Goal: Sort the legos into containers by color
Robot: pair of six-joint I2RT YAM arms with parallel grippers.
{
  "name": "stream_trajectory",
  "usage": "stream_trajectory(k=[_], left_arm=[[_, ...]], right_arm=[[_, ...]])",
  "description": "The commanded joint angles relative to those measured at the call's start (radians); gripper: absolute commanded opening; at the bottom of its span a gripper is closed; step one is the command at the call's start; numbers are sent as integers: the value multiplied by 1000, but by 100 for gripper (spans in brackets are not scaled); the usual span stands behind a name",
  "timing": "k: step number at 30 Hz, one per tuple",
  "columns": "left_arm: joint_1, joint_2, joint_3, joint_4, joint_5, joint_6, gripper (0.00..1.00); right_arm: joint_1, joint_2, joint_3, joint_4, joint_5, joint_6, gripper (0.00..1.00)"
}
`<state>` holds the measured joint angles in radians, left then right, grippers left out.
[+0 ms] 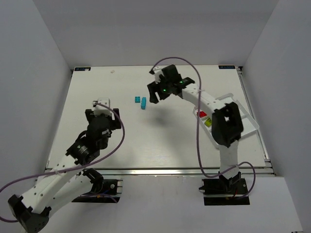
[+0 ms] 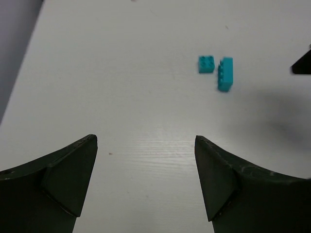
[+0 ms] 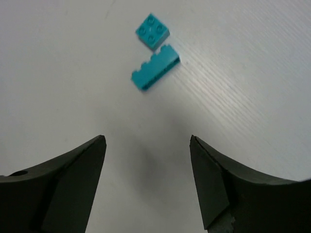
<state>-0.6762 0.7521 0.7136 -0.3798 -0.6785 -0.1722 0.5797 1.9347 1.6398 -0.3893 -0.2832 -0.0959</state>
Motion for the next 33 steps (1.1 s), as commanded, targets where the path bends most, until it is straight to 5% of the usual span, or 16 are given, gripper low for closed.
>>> stream_trajectory(k=[1,5,18,27,33], left_arm=[[0,-126,-22,74,-164,36,91],[0,-163,-34,90,-162,50,91],[0,-134,-25,87,-95,54,91],[0,-109,-26,88,-87,57,91],[0,-117,-34,96,-85,62,91]], right_arm=[[77,174,256,-124,218,252,76],[138,380,485,-126,454,402,89],[169,517,508,18,631,547,83],[166,567,511,13,587,558,53],[151,446,344,27,576,542,0]])
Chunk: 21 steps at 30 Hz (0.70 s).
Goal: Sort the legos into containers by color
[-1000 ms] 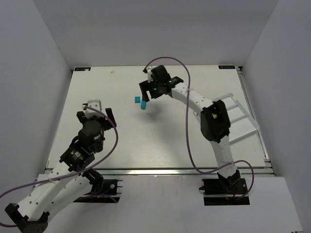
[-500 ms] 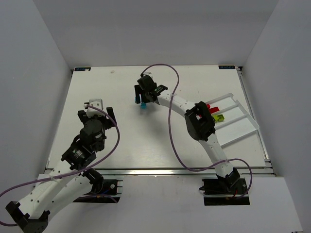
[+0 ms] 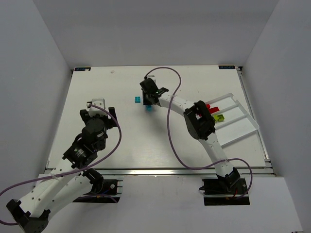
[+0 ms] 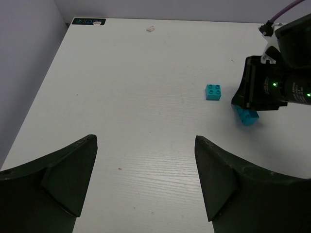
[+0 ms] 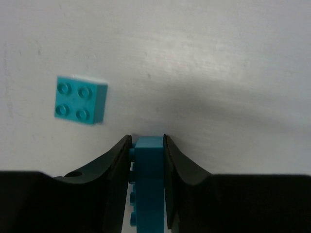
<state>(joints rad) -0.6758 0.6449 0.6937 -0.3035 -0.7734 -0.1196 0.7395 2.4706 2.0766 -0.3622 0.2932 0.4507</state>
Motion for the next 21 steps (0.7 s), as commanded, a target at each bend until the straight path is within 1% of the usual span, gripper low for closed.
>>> stream_trajectory(k=[1,2,3,4,5,6,7,8,9,10,11,12,13,14,15,16,18,19,21], left_arm=[[-1,-8,-14,21,16,9,91],[-1,-11,-16,24,37,9,91],[-1,-10,-16,26,51,12,91],[-1,-8,-17,29,75,14,91],[-1,-7,-17,29,86,14,91],[-1,-2,-16,29,97,14,91],[-1,1,-17,29,103,14,91],[-1,4,-14,29,115,11,91],[-1,6,-13,29,120,12,91],[-1,7,-11,24,125,14,91],[-1,6,-11,26,128,11,91],[-1,6,-10,24,137,11,91],[-1,6,-8,24,138,14,91],[-1,6,-8,23,143,11,91],[-1,9,-7,23,154,11,91],[-1,10,-5,21,157,12,91],[-1,19,0,17,166,8,91],[-1,22,0,15,171,8,91],[-1,25,1,17,186,8,91]], right_arm=[[-29,-172,-142,14,-15,-16,0],[-37,-215,-188,32,-43,-33,0],[-46,-266,-287,60,-113,-55,0],[-75,-368,-337,74,-161,-117,0],[-86,-421,-377,78,-211,-157,0],[-95,-477,-406,71,-323,-206,0],[-118,-575,-449,16,-375,-331,0],[-136,-620,-461,-27,-408,-383,0],[-161,-713,-472,-74,-460,-439,0],[-179,-760,-505,-169,-495,-514,0],[-207,-806,-539,-203,-502,-620,0],[-239,-903,-584,-217,-490,-650,0],[-258,-961,-692,-234,-483,-685,0],[-317,-1005,-749,-231,-427,-702,0],[-337,-1091,-800,-231,-410,-701,0],[-360,-1130,-881,-250,-399,-705,0],[-446,-1223,-953,-270,-371,-725,0],[-468,-1252,-1016,-274,-364,-731,0],[-544,-1326,-1067,-280,-362,-759,0]])
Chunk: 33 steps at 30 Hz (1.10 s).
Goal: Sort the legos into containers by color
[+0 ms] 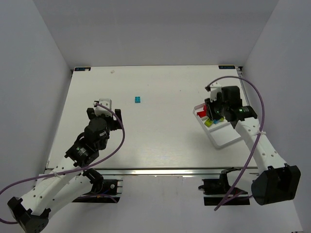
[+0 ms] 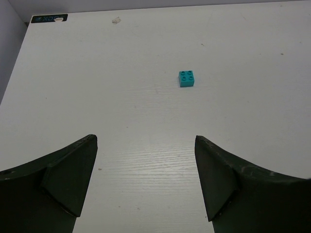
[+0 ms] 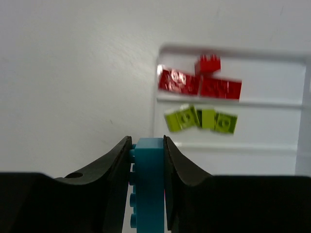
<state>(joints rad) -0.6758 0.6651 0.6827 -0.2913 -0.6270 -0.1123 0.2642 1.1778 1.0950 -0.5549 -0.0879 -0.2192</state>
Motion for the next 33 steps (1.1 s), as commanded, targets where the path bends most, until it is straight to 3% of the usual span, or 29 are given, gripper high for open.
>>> stream_trajectory(k=[1,5,13,19,23,26,28,29,31,32,33], left_arm=[[-1,5,12,4,44,2,91],[-1,5,12,7,55,0,91],[-1,16,8,12,64,0,91],[-1,36,11,9,78,-3,91],[-1,47,8,11,79,-3,92],[-1,59,8,17,95,-3,92],[-1,71,5,20,118,-1,91],[-1,85,5,21,128,-6,89],[-1,106,3,34,165,-13,69],[-1,126,5,38,174,-20,56],[10,175,23,47,197,-32,28]], right_arm=[[-97,-56,-110,-91,10,-100,0],[-158,-86,-196,-91,-27,-143,0],[-287,45,-316,-11,-33,-213,0],[-330,106,-288,38,-81,-223,25],[-344,129,-259,17,-144,-246,70],[-353,118,-241,-2,-168,-253,77],[-361,95,-228,-17,-176,-261,76],[-362,85,-219,-23,-187,-261,70],[-370,28,-172,-62,-229,-266,58],[-368,-27,-155,-71,-304,-267,28],[-368,-93,-124,-77,-410,-266,0]])
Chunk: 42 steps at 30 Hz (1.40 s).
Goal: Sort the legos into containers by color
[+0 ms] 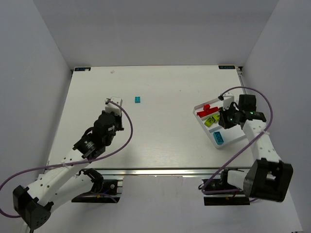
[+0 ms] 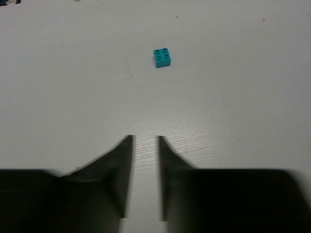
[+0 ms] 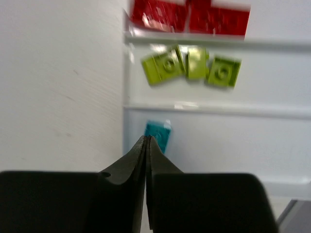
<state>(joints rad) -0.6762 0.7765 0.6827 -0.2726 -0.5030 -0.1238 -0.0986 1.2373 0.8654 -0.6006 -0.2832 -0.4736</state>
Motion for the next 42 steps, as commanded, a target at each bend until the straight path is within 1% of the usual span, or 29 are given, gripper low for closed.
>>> stream_trajectory(k=[1,2,3,4,5,6,7,8,9,10,11,12,13,14,15,16,17,20,21,22,23,25,27,30,36,38,39,40,42], left_arm=[[21,102,40,29,84,-30,17],[21,145,61,23,98,-40,7],[38,244,83,10,112,-48,0],[50,298,109,3,122,-75,0],[81,358,165,-10,153,-91,0],[98,480,196,-22,167,-105,3],[131,544,277,-36,187,-131,26],[150,608,322,-66,245,-140,42],[162,730,366,-82,273,-146,67],[173,786,415,-97,290,-149,74],[182,840,514,-131,306,-151,79],[193,887,562,-143,301,-155,84],[193,979,613,-160,294,-166,88],[205,1022,705,-183,299,-169,91],[214,1064,753,-192,302,-171,92],[214,1146,800,-203,301,-169,93],[214,1184,889,-224,313,-165,95],[214,1325,1023,-273,310,-142,97],[214,1355,1101,-287,304,-136,97],[214,1406,1136,-313,293,-135,97],[214,1428,1137,-326,287,-135,97],[224,1478,1239,-358,264,-140,97],[234,1497,1265,-370,251,-145,97],[244,1495,1255,-356,233,-148,96],[254,1462,1174,-300,225,-134,93],[254,1439,1123,-249,241,-120,92],[254,1422,1099,-225,244,-108,90],[254,1388,1080,-179,251,-103,84],[254,1357,1037,-143,280,-93,74]], right_arm=[[-6,-153,112,-12,-215,3,0],[-7,-182,109,16,-341,19,0],[-12,-249,66,119,-411,45,0],[-6,-280,28,196,-474,147,0],[2,-323,-15,276,-585,208,23],[0,-331,-99,368,-637,280,44],[2,-322,-130,516,-710,396,77],[2,-305,-158,580,-744,447,89],[0,-288,-163,623,-787,461,89],[-1,-268,-128,505,-803,437,89],[0,-244,-88,422,-794,326,89],[-1,-239,-65,371,-789,291,86],[-3,-242,-72,358,-792,282,82],[-4,-260,-86,364,-788,289,67],[-1,-272,-100,380,-789,300,59],[-4,-304,-97,380,-800,308,47],[-4,-323,-92,365,-795,309,45],[-6,-407,-109,395,-768,331,40],[-7,-424,-111,395,-758,334,40],[-7,-459,-115,400,-751,336,40],[-6,-472,-127,412,-749,345,39],[-7,-489,-129,424,-740,352,38],[-3,-487,-123,420,-737,352,38],[-4,-467,-111,398,-726,345,36],[-6,-449,-111,395,-715,342,35],[-3,-444,-111,395,-712,342,35],[-3,-444,-112,400,-711,342,35],[-4,-440,-112,397,-709,340,35],[-1,-437,-112,400,-711,340,35]])
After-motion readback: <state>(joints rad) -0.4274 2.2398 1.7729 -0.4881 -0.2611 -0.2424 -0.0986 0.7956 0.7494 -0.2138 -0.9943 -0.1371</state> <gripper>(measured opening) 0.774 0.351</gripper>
